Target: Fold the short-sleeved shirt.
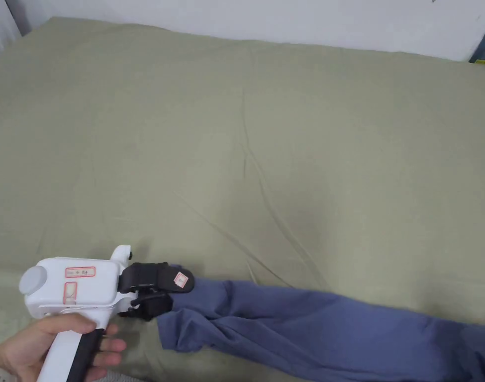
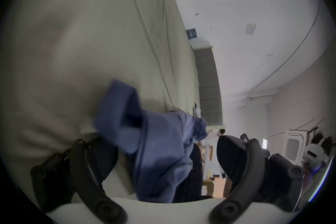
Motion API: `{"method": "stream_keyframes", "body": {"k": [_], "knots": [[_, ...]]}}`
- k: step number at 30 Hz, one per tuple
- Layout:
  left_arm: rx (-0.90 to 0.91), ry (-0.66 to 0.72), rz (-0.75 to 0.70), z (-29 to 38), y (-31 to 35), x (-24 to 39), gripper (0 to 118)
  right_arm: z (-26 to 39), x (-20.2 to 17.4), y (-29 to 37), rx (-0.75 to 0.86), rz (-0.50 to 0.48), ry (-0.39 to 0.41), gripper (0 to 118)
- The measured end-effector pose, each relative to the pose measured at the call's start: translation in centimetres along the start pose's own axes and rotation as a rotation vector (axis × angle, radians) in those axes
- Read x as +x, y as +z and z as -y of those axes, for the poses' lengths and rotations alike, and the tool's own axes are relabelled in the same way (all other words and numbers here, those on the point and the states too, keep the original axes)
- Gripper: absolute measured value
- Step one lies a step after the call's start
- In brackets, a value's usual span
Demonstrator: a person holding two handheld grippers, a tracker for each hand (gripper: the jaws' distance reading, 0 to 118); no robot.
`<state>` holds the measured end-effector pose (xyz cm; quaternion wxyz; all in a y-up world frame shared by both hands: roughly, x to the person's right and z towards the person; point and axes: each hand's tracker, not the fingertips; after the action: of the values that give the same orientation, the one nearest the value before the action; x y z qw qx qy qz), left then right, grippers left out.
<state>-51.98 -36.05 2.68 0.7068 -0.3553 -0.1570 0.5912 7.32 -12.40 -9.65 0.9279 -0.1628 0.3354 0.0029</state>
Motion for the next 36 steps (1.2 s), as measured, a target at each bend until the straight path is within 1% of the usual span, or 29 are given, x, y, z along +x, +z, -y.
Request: {"method": "stream_keyframes", "body": {"k": [2,3,6,7,9,10,11,12,13,14,16,17,18,20,22,23,24,26,29,30,31,34,36], "knots": [[-0.075,-0.019,-0.004,-0.3,-1.9,0.7,112,-0.3,-0.2,-0.8,-0.005,-0.012,-0.006,3],[-0.095,-0.054,0.022,-0.6,-3.0,0.7,111,-0.4,-0.4,-1.2,-0.008,-0.017,-0.002,3],[-0.084,-0.067,0.028,-0.3,-5.1,1.1,112,-0.9,-0.7,-1.8,-0.001,-0.034,-0.002,3],[-0.073,-0.068,0.026,-1.0,-5.1,-0.3,112,-1.1,-0.9,-2.0,0.001,-0.037,-0.004,3],[-0.031,-0.062,-0.02,-1.0,-4.4,0.2,111,-1.3,-1.0,-2.0,0.003,-0.046,-0.004,3],[-0.021,-0.065,-0.031,-1.0,-4.1,0.5,108,-1.3,-1.0,-2.1,0.001,-0.05,-0.004,3],[-0.009,-0.075,-0.059,0.1,-4.5,1.6,99,-1.3,-1.0,-2.2,0.0,-0.055,-0.004,3],[-0.01,-0.109,-0.113,0.3,-4.2,1.9,75,-1.2,-0.9,-2.1,-0.002,-0.059,-0.006,3],[-0.021,-0.12,-0.149,0.5,-4.0,2.1,31,-1.1,-0.8,-2.2,-0.005,-0.064,-0.008,3],[-0.045,-0.087,-0.217,0.8,-4.2,1.9,15,-1.1,-0.8,-2.3,-0.007,-0.068,-0.011,3],[-0.048,-0.027,-0.316,2.2,-4.7,2.3,15,-0.9,-0.8,-2.3,-0.007,-0.073,-0.02,3],[-0.063,-0.065,-0.277,2.6,-4.8,2.5,15,-0.8,-0.7,-2.2,-0.006,-0.08,-0.027,3],[-0.05,-0.061,-0.262,2.9,-4.7,2.8,15,-0.7,-0.8,-2.2,-0.006,-0.083,-0.031,3],[0.033,-0.039,-0.283,3.3,-4.3,4.0,14,-0.5,-0.9,-2.1,-0.009,-0.087,-0.034,3],[0.116,-0.064,-0.284,3.5,-3.5,5.0,14,-0.4,-0.9,-2.0,-0.012,-0.091,-0.037,3],[0.14,-0.086,-0.279,3.1,-2.9,5.3,14,-0.3,-0.9,-1.9,-0.013,-0.093,-0.04,3],[0.161,-0.069,-0.273,3.0,-2.4,5.5,14,-0.3,-1.0,-1.9,-0.014,-0.094,-0.044,3],[0.192,-0.078,-0.279,2.7,-1.3,5.7,13,-0.2,-0.9,-1.9,-0.016,-0.095,-0.05,3],[0.273,-0.067,-0.374,1.7,1.6,5.8,13,0.0,-0.7,-1.7,-0.015,-0.095,-0.058,3],[0.289,-0.019,-0.352,1.4,2.6,5.7,13,0.0,-0.7,-1.6,-0.013,-0.096,-0.06,3],[0.307,-0.014,-0.382,1.1,3.5,5.9,13,0.0,-0.6,-1.6,-0.013,-0.097,-0.062,3],[0.365,-0.004,-0.521,0.5,6.2,6.7,13,0.3,-0.3,-1.4,-0.012,-0.103,-0.066,3],[0.365,0.028,-0.6,0.8,5.9,8.2,13,0.6,-0.3,-1.5,-0.015,-0.108,-0.066,3]]}}
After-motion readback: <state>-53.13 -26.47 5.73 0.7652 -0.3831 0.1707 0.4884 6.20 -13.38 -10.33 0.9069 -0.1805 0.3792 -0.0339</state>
